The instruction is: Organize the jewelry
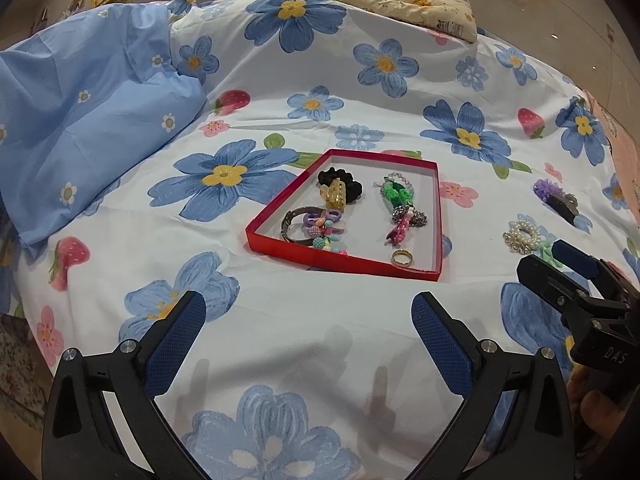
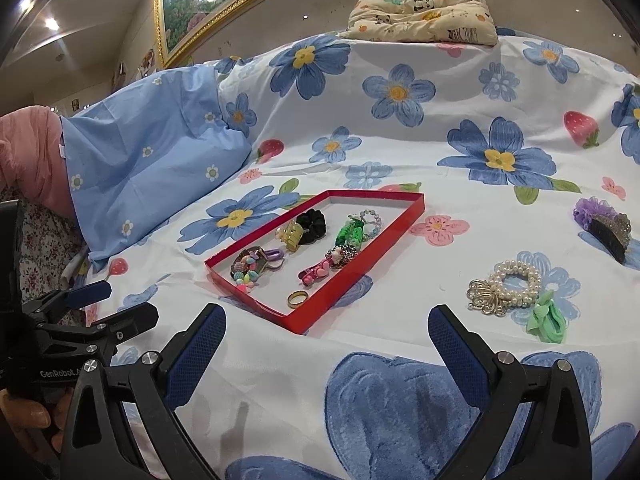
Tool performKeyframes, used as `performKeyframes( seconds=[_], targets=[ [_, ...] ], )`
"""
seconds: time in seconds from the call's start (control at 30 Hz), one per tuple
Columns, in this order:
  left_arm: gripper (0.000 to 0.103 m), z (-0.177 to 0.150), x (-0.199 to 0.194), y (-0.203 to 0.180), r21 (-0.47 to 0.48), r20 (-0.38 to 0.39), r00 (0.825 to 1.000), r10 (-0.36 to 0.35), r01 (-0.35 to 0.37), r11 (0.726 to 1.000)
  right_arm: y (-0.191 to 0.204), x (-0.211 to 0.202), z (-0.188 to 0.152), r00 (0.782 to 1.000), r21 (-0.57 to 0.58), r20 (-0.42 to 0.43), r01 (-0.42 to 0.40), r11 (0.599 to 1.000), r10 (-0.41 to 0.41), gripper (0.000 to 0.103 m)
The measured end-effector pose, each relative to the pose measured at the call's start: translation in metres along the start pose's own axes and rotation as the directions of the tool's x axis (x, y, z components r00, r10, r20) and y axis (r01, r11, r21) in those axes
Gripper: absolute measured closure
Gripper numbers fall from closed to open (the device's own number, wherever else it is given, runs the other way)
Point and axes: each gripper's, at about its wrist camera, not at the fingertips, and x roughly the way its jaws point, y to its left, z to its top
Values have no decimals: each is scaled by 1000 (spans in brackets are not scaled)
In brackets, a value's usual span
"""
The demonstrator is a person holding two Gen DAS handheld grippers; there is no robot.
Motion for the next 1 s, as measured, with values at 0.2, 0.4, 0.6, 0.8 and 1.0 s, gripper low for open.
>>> performKeyframes(
  seconds=[0.2, 0.4, 0.6, 0.8, 1.0],
  targets=[
    [0, 1, -4, -4, 11, 7, 1000, 7, -7, 1000, 3, -7, 2, 999, -5, 33, 1, 1000, -1, 1],
    [0, 1, -6, -6, 18, 15, 1000, 20, -21, 1000, 3, -6, 2, 1000, -5, 24, 0, 1000, 0, 1],
    [0, 1, -5, -5, 12, 9, 1000, 19, -19, 1000, 3, -4, 1, 1000, -4, 20, -4, 1000, 4, 1],
    [0, 0, -3, -4, 19, 3, 1000, 21, -21, 1000, 4, -3, 1, 1000, -5, 16, -5, 1000, 5, 1],
    [0, 1, -3, -4, 18, 4, 1000, 19, -19, 1000, 4, -2, 0, 1000, -6, 14, -6, 1000, 6, 1]
  ],
)
